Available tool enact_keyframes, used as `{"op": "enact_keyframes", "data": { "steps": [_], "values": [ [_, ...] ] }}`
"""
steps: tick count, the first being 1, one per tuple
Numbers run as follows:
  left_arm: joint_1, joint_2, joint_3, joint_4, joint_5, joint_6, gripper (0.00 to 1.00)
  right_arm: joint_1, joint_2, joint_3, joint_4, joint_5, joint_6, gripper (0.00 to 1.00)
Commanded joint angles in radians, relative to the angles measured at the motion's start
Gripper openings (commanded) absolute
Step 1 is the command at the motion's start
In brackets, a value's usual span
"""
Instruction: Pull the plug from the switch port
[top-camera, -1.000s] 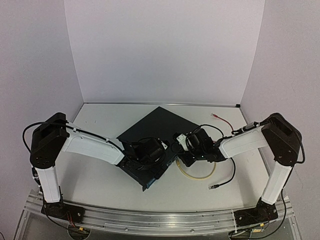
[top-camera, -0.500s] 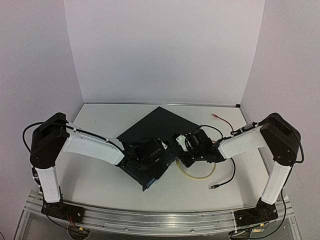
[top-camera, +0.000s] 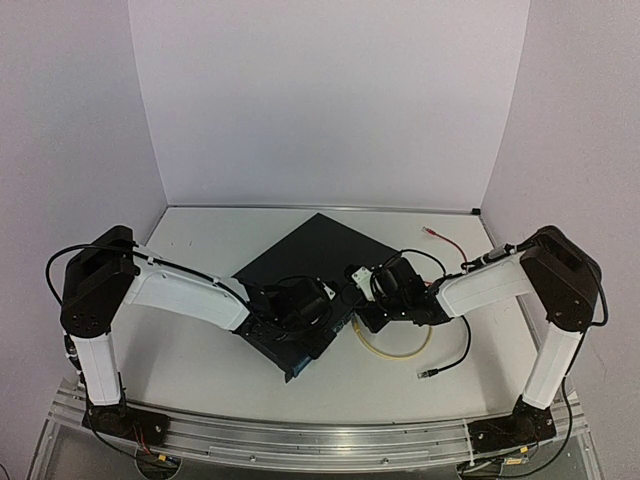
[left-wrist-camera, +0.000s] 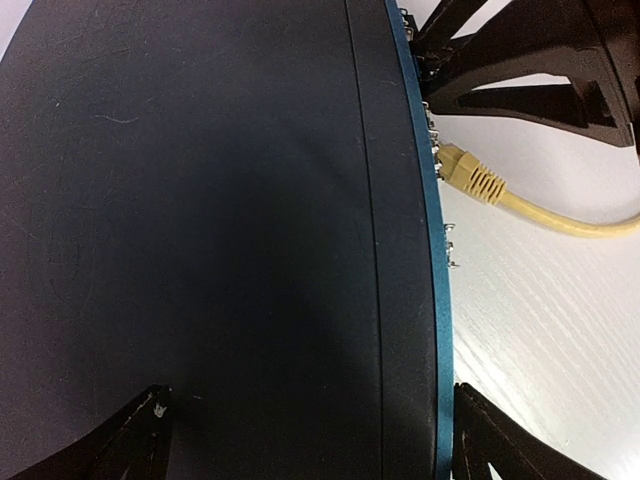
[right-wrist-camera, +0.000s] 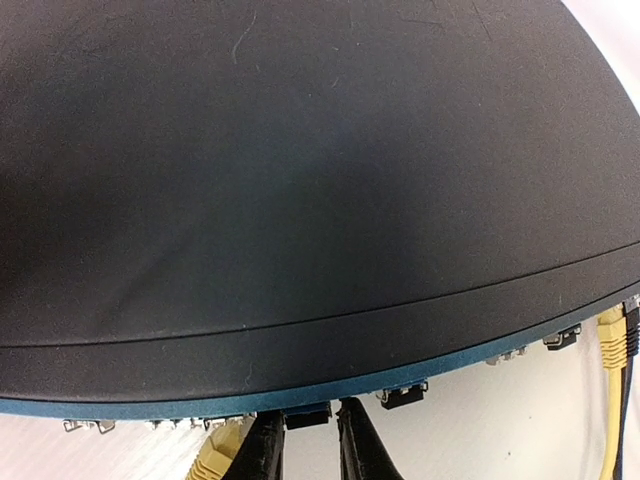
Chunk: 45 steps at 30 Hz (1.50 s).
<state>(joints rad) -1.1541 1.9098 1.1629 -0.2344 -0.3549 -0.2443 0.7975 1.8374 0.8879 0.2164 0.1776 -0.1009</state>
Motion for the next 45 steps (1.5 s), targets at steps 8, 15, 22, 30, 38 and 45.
{"op": "enact_keyframes", "data": {
  "steps": [8,15,22,30,38,45],
  "values": [
    [-0.021,0.064,-0.012,-0.085,0.122,-0.046,0.94,0.008,-0.034,0.008,0.046,0.022,0.006,0.13],
    [-0.021,0.068,-0.010,-0.084,0.123,-0.045,0.93,0.014,-0.046,-0.001,0.055,0.051,-0.006,0.10],
    [-0.022,0.076,-0.005,-0.085,0.117,-0.062,0.93,0.017,-0.048,-0.020,0.079,0.057,-0.045,0.06],
    [-0.022,0.102,0.010,-0.103,0.111,-0.096,0.93,0.017,-0.009,-0.167,0.412,0.028,-0.027,0.02],
    [-0.017,0.124,0.019,-0.120,0.101,-0.150,0.93,0.013,-0.017,-0.267,0.592,0.046,0.026,0.00],
    [-0.001,0.149,0.026,-0.162,0.078,-0.206,0.93,0.003,0.020,-0.323,0.700,0.039,0.148,0.01]
  ]
}}
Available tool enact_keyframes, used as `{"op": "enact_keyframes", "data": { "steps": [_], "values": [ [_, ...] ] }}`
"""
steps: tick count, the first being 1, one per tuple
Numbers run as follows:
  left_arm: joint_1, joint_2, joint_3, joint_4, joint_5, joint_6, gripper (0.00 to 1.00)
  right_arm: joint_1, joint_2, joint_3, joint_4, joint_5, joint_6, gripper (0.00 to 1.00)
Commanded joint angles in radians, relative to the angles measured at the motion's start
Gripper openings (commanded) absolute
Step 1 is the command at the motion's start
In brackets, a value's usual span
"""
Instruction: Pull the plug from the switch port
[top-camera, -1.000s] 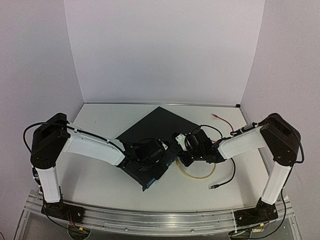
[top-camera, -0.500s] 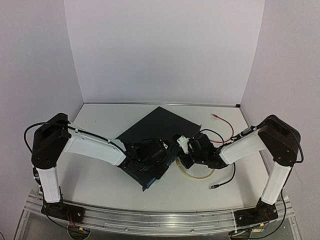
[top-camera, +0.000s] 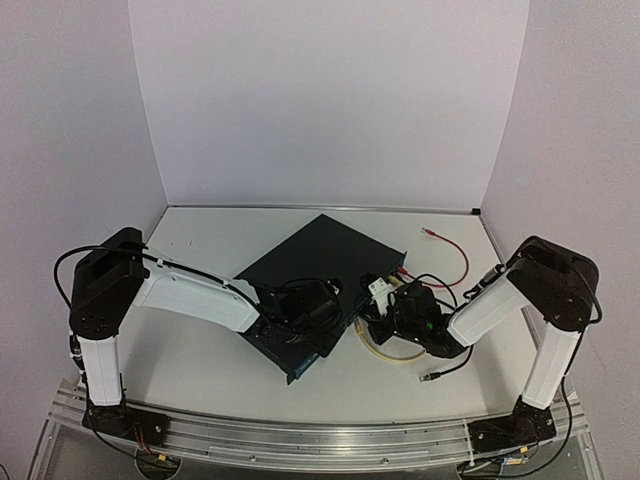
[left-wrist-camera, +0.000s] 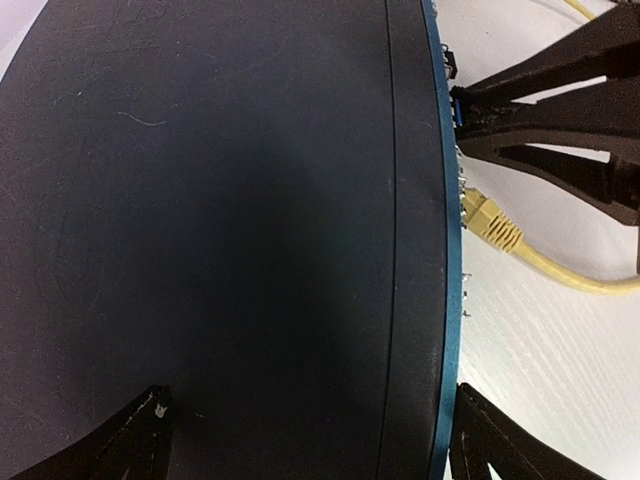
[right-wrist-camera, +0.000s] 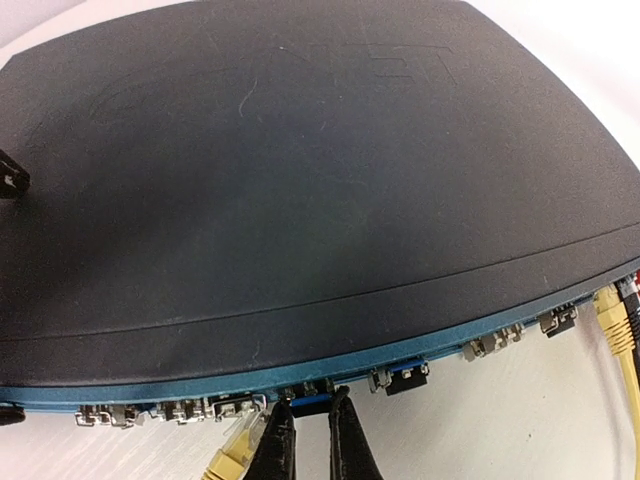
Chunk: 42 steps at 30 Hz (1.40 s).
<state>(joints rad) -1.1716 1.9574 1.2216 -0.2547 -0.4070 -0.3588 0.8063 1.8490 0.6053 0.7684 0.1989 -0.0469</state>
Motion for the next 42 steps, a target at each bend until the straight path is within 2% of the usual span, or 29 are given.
{"op": "enact_keyframes", "data": {
  "steps": [1,5,17,23,28,32,36,42],
  "values": [
    [0.019,0.103,-0.034,-0.145,0.128,-0.096,0.93,-0.007,0.018,-0.052,0.175,0.019,0.107,0.01],
    [0.025,0.104,-0.033,-0.154,0.127,-0.104,0.93,-0.006,0.062,-0.082,0.246,0.015,0.120,0.02],
    [0.035,0.107,-0.031,-0.163,0.125,-0.110,0.93,-0.006,0.080,-0.142,0.252,-0.026,0.122,0.12],
    [0.035,0.107,-0.031,-0.157,0.128,-0.109,0.93,-0.007,0.036,-0.164,0.243,-0.042,0.115,0.18],
    [0.035,0.105,-0.035,-0.150,0.130,-0.106,0.93,-0.004,-0.045,-0.130,0.094,-0.063,0.102,0.33],
    [0.035,0.098,-0.039,-0.133,0.137,-0.097,0.93,-0.005,-0.119,-0.098,-0.038,-0.052,0.068,0.38],
    [0.035,0.095,-0.042,-0.116,0.142,-0.088,0.93,-0.006,-0.152,-0.020,-0.221,-0.068,0.022,0.37],
    [0.036,0.092,-0.049,-0.088,0.162,-0.075,0.93,-0.006,-0.123,0.034,-0.262,-0.074,-0.014,0.35]
  ]
}}
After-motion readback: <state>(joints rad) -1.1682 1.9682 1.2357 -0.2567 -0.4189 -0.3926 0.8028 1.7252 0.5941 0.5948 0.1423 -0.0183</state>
